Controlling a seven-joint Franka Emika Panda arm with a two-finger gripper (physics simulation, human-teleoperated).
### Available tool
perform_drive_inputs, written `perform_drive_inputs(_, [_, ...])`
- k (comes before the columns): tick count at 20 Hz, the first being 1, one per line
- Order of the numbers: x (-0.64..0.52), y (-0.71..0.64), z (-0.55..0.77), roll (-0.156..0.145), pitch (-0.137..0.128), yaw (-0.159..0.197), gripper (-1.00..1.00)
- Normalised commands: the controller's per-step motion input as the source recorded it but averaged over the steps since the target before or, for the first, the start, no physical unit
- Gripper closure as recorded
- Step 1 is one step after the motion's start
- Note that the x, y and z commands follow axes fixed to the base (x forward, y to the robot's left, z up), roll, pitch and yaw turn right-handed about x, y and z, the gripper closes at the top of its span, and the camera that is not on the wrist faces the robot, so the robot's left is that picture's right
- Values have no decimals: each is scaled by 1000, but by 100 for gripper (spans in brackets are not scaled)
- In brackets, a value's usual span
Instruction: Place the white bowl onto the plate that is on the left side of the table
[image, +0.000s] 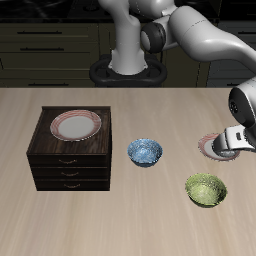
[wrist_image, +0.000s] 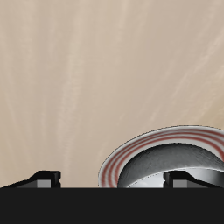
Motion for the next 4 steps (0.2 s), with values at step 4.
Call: perform_drive_inputs(4, [-90,-93,361,-7,-65,-13,-100])
